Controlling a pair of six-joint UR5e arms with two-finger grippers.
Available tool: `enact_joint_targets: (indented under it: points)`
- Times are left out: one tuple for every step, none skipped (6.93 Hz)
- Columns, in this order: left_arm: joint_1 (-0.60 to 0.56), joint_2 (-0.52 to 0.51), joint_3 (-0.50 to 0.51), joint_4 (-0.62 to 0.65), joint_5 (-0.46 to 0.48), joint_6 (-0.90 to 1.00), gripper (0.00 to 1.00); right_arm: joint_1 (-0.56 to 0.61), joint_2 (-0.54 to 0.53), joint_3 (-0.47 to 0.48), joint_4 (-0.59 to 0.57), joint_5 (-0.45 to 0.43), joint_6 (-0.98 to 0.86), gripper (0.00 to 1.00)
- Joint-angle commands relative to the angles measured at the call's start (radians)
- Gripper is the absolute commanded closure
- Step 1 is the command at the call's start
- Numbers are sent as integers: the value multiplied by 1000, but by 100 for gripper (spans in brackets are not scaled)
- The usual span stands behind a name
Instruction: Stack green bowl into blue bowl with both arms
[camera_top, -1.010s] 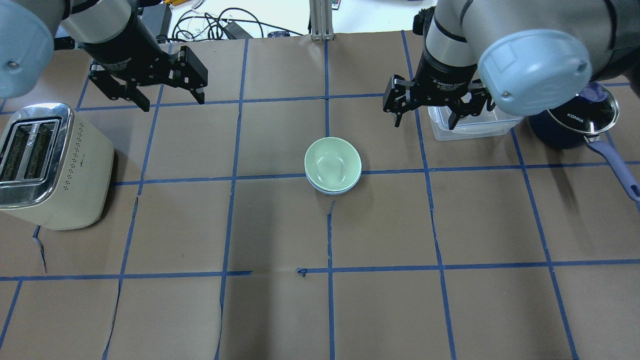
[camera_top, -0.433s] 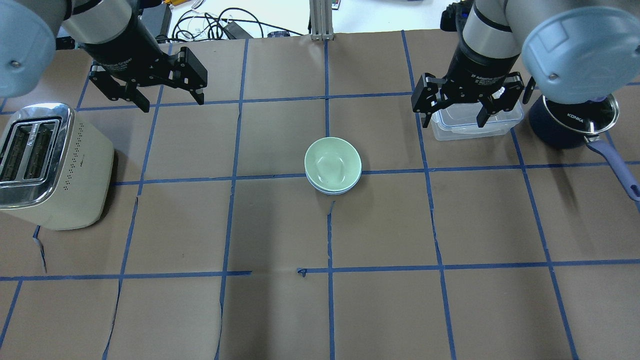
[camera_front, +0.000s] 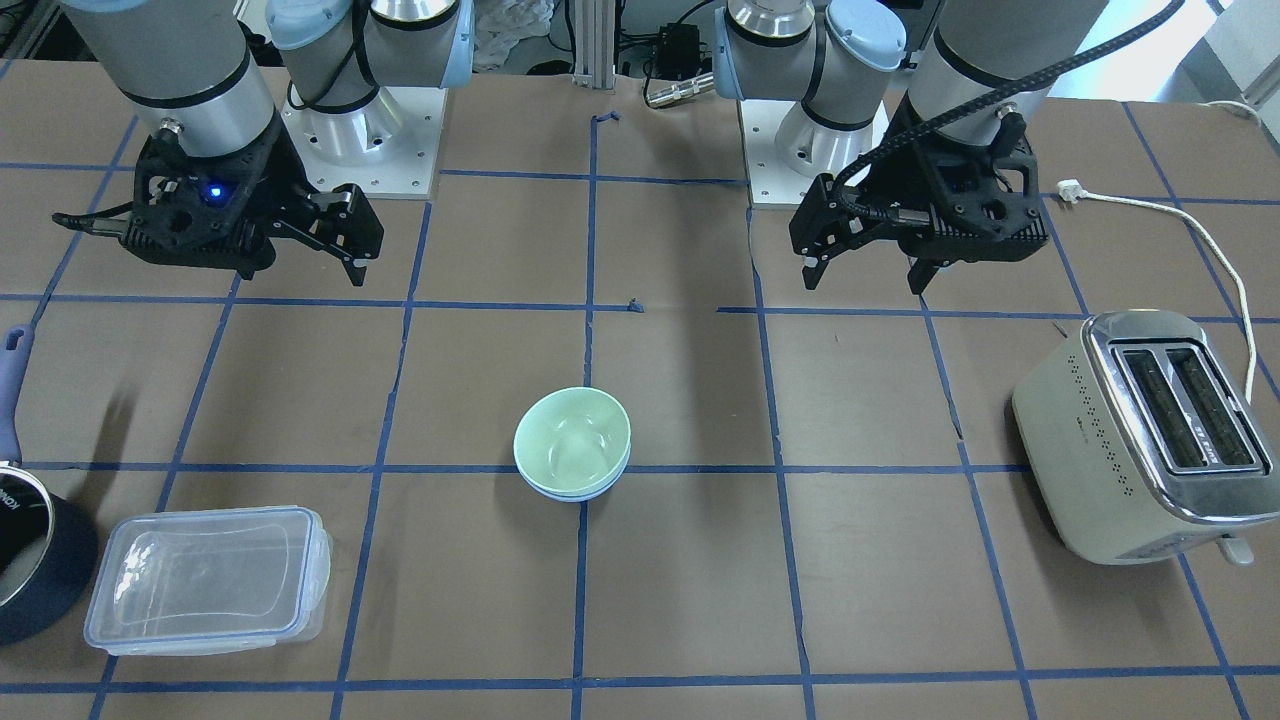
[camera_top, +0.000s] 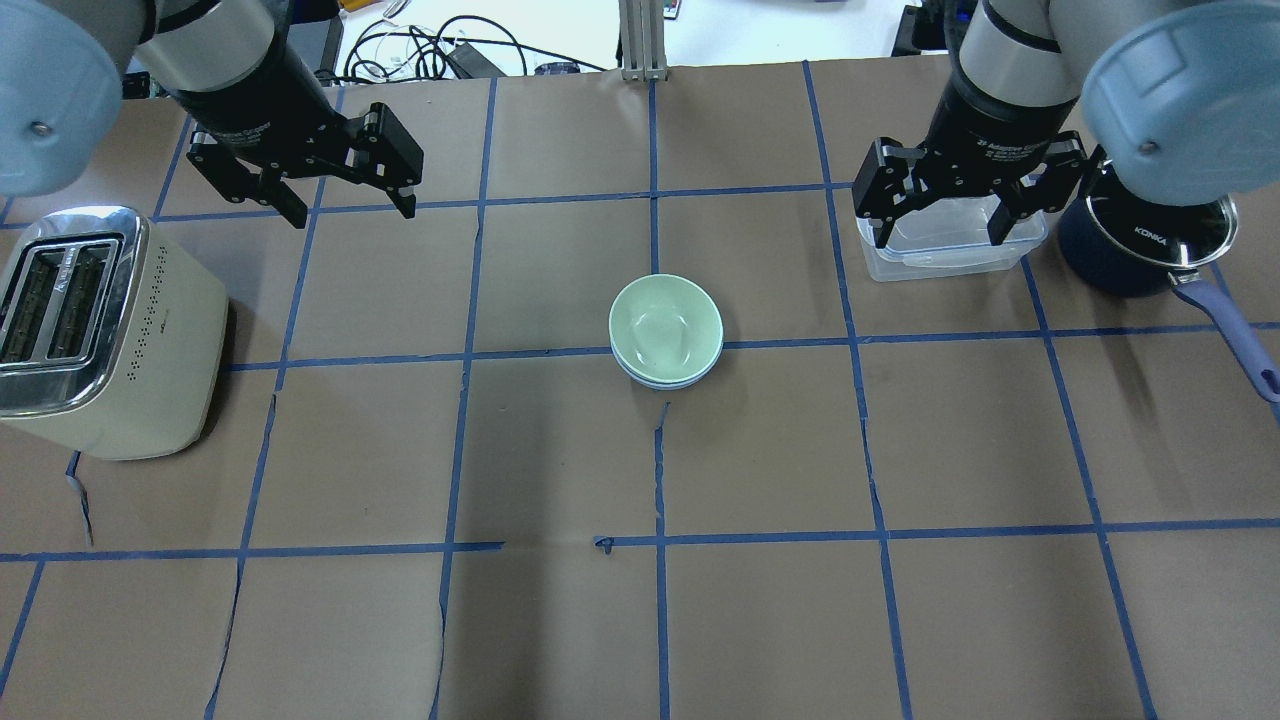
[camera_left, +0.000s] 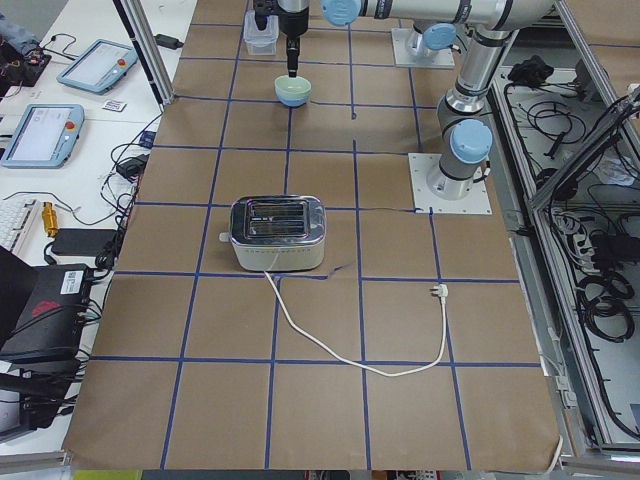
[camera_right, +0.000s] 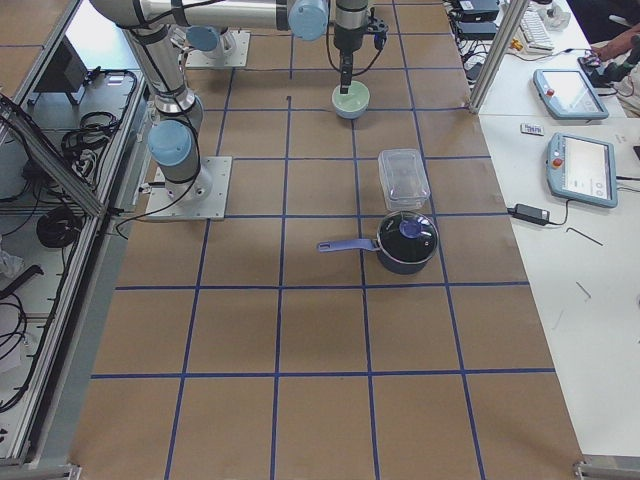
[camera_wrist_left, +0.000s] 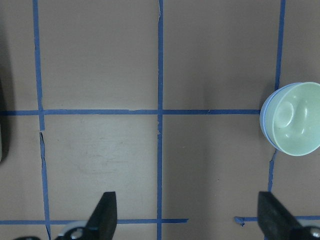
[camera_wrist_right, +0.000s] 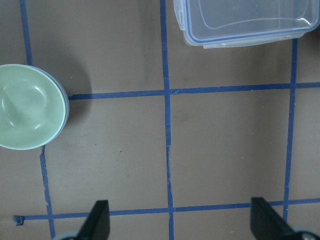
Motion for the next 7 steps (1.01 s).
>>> enact_joint_targets:
  points:
    - [0,6,-2,3,0,3,0,-5,-14,-2,5,-12,-1,0]
    - [-3,3,-4,3,-1,3,0,-12,-17,-12,37,-2,-1,0]
    - [2,5,1,3,-1,3,0,-35,-18,-31,56,2,-1,0]
    - [-1,2,-3,8,8,0,0,-37,-24,-41,82,14,-1,0]
    - [11,11,-7,8,3,3,0,-36,-25,-48,84,4,1,0]
    - [9,12,-10,8,5,6,0,-34,-25,-46,82,16,8,0]
    - [9,12,-4,5,5,6,0,-32,-25,-46,76,18,13,0]
